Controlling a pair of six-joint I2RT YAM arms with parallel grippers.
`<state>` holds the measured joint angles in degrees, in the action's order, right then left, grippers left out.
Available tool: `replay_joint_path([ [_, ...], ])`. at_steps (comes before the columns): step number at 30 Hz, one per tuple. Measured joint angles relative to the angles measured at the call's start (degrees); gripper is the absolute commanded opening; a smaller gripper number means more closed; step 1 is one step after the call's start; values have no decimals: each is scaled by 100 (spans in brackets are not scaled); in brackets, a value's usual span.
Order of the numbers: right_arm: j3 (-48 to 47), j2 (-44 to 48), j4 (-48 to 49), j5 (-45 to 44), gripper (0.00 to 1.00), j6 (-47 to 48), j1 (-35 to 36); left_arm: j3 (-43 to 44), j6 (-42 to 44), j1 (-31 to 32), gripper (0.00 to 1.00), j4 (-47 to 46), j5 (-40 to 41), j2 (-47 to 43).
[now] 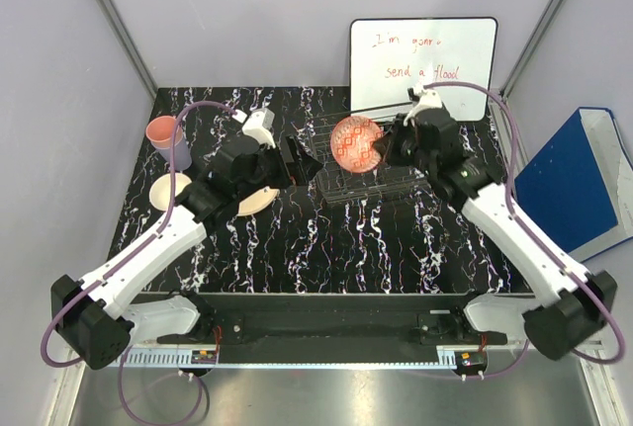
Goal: Unload the mixed dishes from the dish rack
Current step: Pick up the bowl from the dish rack.
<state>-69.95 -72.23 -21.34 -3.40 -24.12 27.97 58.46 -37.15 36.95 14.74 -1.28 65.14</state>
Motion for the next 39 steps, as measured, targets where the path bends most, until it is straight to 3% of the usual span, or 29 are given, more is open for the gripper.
replay_joint_path([
  [7, 750, 905, -157, -170, 0, -238, 743, 0, 68, 37, 99, -114, -101, -17],
  [21, 1078, 601, -195, -452, 0, -358, 1421, 46, 358, 647, 99, -101, 129, -94],
  [24, 1078, 525, -151, -452, 0, -358, 1425, 46, 380, 726, 87, -68, 153, -90],
  [25, 1078, 511, -125, -452, 0, -358, 1427, 46, 393, 745, 68, -48, 157, -81],
  [28, 1071, 503, -63, -452, 0, -358, 1438, 46, 415, 793, 38, -9, 173, -22],
  [29, 1071, 503, -44, -455, 0, -356, 1443, 46, 433, 800, 23, 13, 177, -2],
  [32, 1069, 514, -85, -466, 0, -354, 1447, 39, 485, 767, 0, 175, 341, 28],
  [39, 1051, 525, -151, -533, 0, -378, 1563, 33, 529, 789, 1, 354, 560, 160],
])
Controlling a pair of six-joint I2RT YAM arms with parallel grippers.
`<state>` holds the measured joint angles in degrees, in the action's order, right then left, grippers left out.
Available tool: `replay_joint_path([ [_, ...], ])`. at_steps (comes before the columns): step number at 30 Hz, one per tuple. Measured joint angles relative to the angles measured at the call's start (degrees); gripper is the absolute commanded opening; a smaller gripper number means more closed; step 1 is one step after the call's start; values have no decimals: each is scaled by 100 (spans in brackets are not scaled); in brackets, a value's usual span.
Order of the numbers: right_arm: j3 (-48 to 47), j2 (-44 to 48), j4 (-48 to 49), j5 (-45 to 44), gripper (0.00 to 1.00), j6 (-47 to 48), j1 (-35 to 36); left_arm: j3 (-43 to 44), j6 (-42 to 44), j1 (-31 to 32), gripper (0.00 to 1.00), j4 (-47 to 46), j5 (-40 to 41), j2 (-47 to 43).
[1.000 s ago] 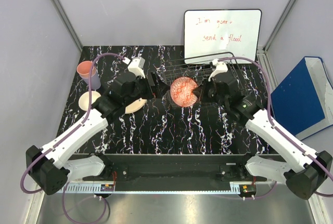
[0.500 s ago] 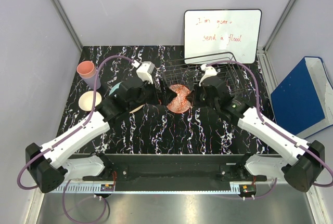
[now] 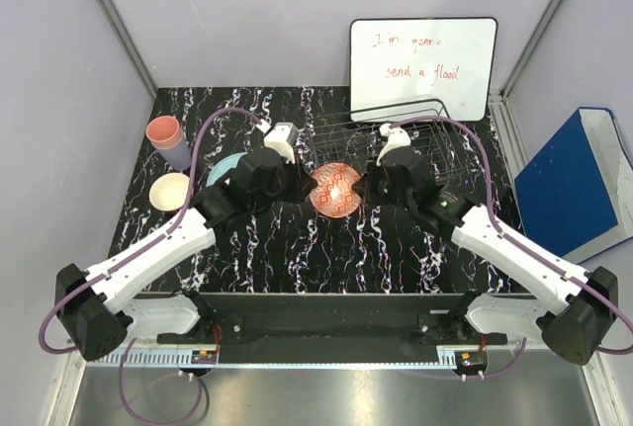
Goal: Unload the mixed dishes from the dish rack
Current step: Pick up the bowl from the dish rack, then place the bowl at the center of the board.
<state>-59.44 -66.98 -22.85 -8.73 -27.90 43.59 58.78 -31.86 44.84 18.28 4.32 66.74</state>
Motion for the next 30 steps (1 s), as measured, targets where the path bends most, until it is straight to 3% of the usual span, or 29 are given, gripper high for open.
replay_joint_path([
  [1, 0, 4, -20, -28, 0, 0, 20, 0, -2, 4, 9, 7, -4, 11],
  [3, 0, 7, -39, -87, 0, 7, 52, 0, -11, 7, 37, 15, -15, 37],
  [6, -2, 13, -81, -39, 0, 42, 92, 2, -94, 11, 50, 7, -153, 61],
  [8, -11, 66, -15, 72, 0, 42, 199, 2, -111, 24, 52, 24, -227, 120],
  [9, -13, 105, 31, 138, 0, 44, 251, 2, -125, 26, 51, 26, -269, 166],
  [12, -17, 188, 35, 136, 0, 79, 293, 2, -170, 28, 5, 63, -411, 245],
  [13, -17, 188, 57, 133, 0, 90, 289, 2, -245, 28, 0, 39, -431, 256],
  [17, -20, 199, 37, 85, 0, 111, 328, 11, -256, 55, 0, 48, -404, 278],
  [21, -20, 236, 50, 79, 63, 74, 328, 13, -254, 66, 0, 98, -372, 229],
  [22, -20, 271, 103, 63, 69, 42, 330, 13, -247, 66, 0, 188, -328, 195],
  [25, -15, 472, 208, -70, 83, -22, 328, 13, -208, 63, 0, 673, -66, 9],
  [30, 181, 905, 289, -492, 87, -90, 328, -166, -302, -44, 0, 1198, 348, -684],
])
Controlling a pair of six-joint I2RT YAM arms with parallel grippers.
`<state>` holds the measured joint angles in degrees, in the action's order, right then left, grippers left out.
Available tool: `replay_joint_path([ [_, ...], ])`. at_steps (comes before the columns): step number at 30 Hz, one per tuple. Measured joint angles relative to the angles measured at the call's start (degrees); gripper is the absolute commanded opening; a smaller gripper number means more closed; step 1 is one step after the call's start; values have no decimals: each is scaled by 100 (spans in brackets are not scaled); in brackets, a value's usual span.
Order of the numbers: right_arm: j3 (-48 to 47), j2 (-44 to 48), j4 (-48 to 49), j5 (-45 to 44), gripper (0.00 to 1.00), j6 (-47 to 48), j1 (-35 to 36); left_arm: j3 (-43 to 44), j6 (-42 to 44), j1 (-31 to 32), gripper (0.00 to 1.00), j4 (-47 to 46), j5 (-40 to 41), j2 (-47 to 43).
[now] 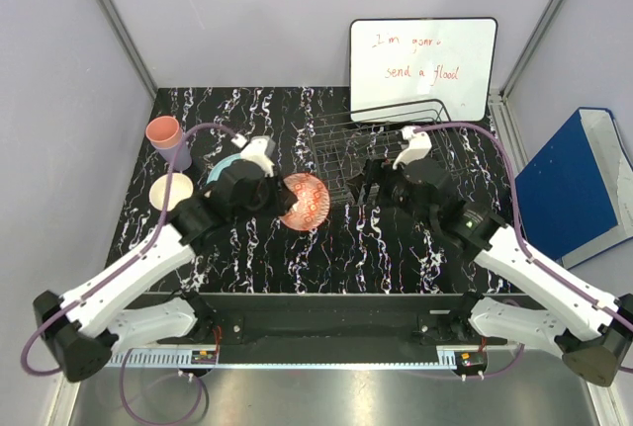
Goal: Unload the mixed dishes from the dish rack
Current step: Place the bowl at the center of the board.
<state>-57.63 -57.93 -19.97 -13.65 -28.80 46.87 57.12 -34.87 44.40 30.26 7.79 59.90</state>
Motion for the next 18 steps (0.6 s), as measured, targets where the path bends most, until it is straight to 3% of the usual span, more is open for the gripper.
replay_joint_path([
  [5, 466, 393, 42, -293, 86, -46, 0, -743, -514, -109, 0, 127, 352, -708],
  [10, 763, 581, 83, -345, 86, -85, 0, -1749, -1294, -125, 0, -13, 356, -673],
  [18, 1106, 885, 201, -326, 85, -122, 0, -3095, -2004, -125, 0, -1325, 63, -522],
])
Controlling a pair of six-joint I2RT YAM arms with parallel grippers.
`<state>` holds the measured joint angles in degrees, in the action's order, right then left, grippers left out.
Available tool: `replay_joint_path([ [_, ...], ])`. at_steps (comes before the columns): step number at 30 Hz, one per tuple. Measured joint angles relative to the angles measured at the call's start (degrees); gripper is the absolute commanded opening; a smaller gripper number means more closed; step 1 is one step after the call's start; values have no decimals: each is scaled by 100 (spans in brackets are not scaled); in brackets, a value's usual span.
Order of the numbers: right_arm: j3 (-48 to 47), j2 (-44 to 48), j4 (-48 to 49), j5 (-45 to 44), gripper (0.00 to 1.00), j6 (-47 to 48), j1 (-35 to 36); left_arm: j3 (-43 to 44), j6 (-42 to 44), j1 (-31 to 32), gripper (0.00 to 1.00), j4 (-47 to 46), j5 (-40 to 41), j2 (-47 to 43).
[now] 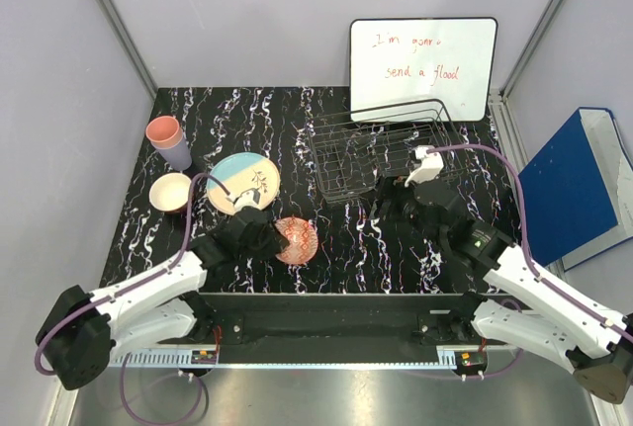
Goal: Unload the mixed dishes from the dish rack
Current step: Place the bowl at the center of the board.
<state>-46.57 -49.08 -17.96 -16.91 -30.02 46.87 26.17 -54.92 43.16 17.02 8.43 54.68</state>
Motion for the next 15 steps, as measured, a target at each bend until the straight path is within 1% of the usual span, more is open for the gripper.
replay_joint_path([
  [4, 81, 35, 63, 11, 86, -39, 0, -225, -83, -2, 0, -951, -59, 258],
  [9, 136, 37, 125, 81, 85, -79, 0, -232, -155, -85, 0, -1840, -160, 905],
  [12, 164, 42, 179, 120, 85, -92, 0, -243, -256, -236, 0, -2240, -315, 1362],
  [15, 216, 52, 184, 140, 85, -94, 0, -337, -437, -557, 0, -2798, -634, 1821],
])
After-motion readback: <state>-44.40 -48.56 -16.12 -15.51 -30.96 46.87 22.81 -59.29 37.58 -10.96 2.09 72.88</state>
